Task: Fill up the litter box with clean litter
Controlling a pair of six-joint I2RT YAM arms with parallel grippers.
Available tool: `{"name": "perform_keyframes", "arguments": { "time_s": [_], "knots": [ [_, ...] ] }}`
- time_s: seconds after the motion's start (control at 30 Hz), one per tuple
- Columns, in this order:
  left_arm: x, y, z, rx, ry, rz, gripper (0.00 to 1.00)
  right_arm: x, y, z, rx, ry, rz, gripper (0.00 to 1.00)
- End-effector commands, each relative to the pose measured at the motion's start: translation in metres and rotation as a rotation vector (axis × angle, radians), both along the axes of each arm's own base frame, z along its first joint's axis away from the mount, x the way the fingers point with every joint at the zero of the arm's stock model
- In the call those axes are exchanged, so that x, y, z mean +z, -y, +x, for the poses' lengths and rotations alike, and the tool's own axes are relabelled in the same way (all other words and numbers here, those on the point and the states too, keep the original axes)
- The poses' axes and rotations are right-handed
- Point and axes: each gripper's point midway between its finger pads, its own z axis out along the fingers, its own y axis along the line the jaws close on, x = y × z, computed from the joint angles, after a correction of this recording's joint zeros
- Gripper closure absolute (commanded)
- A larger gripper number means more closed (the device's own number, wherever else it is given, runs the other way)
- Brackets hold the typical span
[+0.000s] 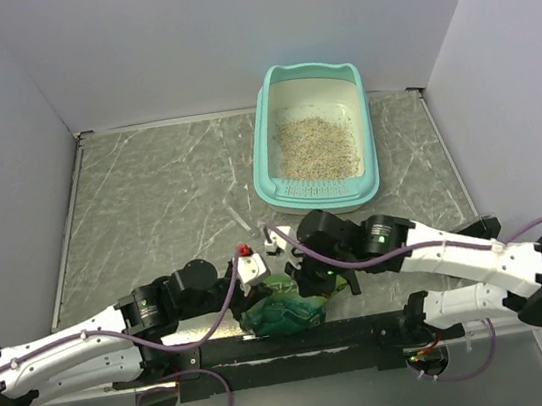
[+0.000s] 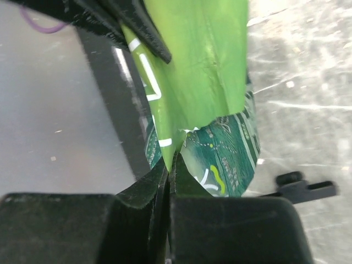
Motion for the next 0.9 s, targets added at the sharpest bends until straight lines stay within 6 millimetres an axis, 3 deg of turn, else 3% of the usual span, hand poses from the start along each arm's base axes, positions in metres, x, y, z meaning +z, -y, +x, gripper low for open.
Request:
{"name": "perform_keyframes", "arguments": {
  "time_s": [0.0, 0.13, 0.23, 0.37, 0.43, 0.63, 0.7, 0.73, 0.77, 0.87],
  "knots": [
    [0.028, -0.036, 0.062, 0.267, 0.211, 0.019, 0.99, 0.025, -0.004, 0.024, 0.0, 0.103, -0.03, 1.0],
    [0.033, -0.049, 0.082, 0.336, 0.252, -0.007, 0.99, 0.042, -0.023, 0.056, -0.031, 0.192, 0.06, 1.0],
    [0.053, -0.054, 0.097, 0.374, 0.267, -0.045, 0.99, 0.061, -0.032, 0.079, -0.044, 0.289, 0.099, 1.0],
    [0.063, -0.053, 0.106, 0.379, 0.283, -0.026, 0.99, 0.073, -0.041, 0.089, -0.034, 0.29, 0.103, 1.0],
    [0.056, -0.053, 0.106, 0.377, 0.268, -0.015, 0.99, 0.062, -0.045, 0.089, -0.027, 0.258, 0.095, 1.0],
    [0.006, -0.057, 0.1, 0.402, 0.147, 0.051, 0.99, 0.006, -0.054, 0.083, -0.025, 0.15, 0.03, 1.0],
    [-0.002, -0.058, 0.098, 0.398, 0.141, 0.063, 0.99, -0.01, -0.053, 0.082, -0.022, 0.125, -0.005, 1.0],
    [0.0, -0.057, 0.1, 0.402, 0.147, 0.051, 0.99, -0.014, -0.052, 0.083, -0.025, 0.114, -0.012, 0.98],
    [-0.001, -0.057, 0.099, 0.399, 0.145, 0.054, 0.99, -0.016, -0.051, 0.083, -0.023, 0.102, -0.02, 0.88],
    [-0.006, -0.057, 0.097, 0.392, 0.143, 0.052, 0.99, -0.02, -0.048, 0.087, -0.035, 0.091, -0.018, 0.72]
  ]
}}
